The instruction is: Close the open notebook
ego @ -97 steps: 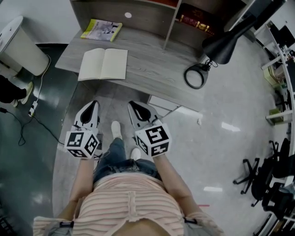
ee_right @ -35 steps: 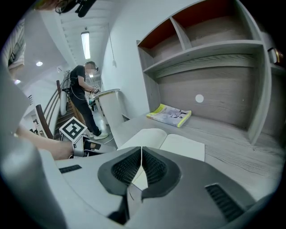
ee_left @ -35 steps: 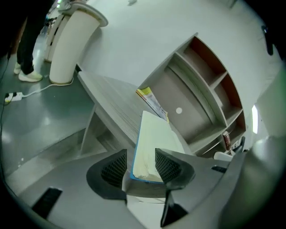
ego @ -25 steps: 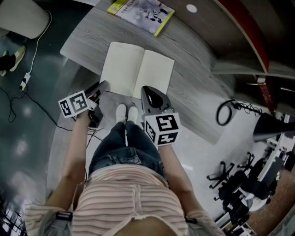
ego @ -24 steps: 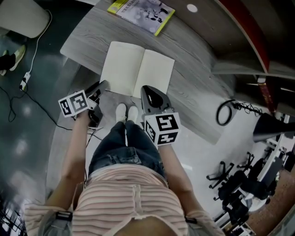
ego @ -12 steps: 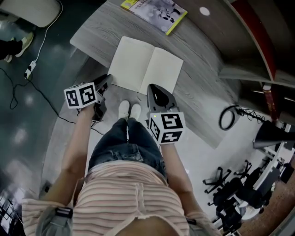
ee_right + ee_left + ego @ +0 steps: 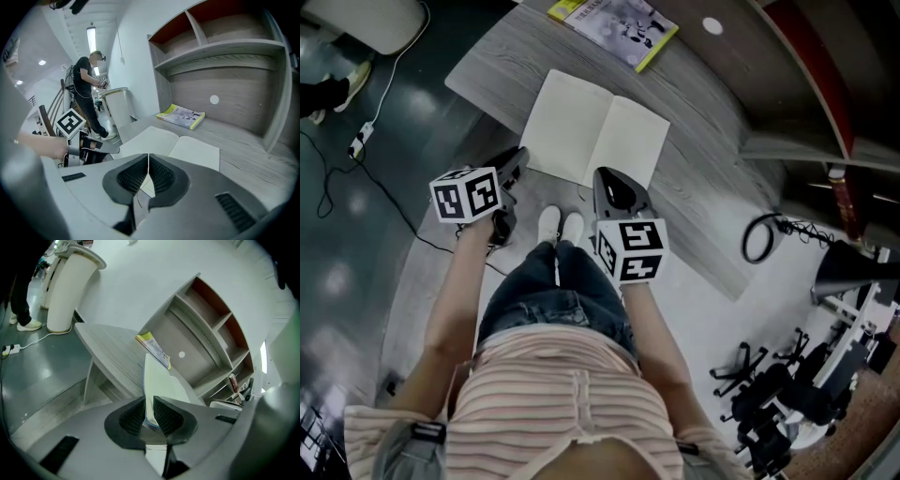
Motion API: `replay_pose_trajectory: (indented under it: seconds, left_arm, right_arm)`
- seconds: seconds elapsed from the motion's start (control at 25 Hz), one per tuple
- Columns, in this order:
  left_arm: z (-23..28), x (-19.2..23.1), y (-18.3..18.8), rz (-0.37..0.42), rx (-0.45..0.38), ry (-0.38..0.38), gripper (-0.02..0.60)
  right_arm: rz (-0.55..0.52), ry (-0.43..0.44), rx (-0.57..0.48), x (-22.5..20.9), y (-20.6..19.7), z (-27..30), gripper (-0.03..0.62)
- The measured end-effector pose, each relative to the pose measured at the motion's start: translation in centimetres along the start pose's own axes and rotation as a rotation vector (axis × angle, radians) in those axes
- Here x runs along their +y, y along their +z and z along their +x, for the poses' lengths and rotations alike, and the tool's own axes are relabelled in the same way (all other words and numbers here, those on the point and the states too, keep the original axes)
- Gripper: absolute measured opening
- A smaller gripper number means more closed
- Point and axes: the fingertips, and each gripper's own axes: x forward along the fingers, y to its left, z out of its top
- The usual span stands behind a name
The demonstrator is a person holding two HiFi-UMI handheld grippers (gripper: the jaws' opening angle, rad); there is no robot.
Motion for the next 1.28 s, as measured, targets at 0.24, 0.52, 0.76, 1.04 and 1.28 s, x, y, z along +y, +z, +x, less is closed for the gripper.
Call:
replay_pose_trajectory:
  seconds: [0.24,0.52,0.76,1.04,1.28]
  left_arm:
    - [-0.9,-1.5,0.7,0.063,-0.021,0.001,0.055]
    - [-1.7,-3.6,1.3,0.125,-0.036,-0.002,0.051]
    - [-2.3,-5.2,1.5,0.184,-0.037,-0.007,0.049]
    - [-2.4,-7.8,1.7,0.246,-0.040,-0.020,0.041]
    - [-2.4,-9.6,1.6,0.294,-0.036,-0.037,0.041]
  right_arm:
    - [0.003,-0.021,-0.001,-0.3,-0.1,-0.6,0.018]
    - [0.011,-0.045,0.004,-0.6,-0.6,-1.6,0.018]
    - [0.032,-0.067,-0.003,-0.8,-1.0,-2.3,0.018]
    - [0.043,-0.081,-0.008,-1.2,-1.5,-3.1,0.018]
    - [0.055,-0.109,0.002,-1.9,-2.3,-4.0,0.018]
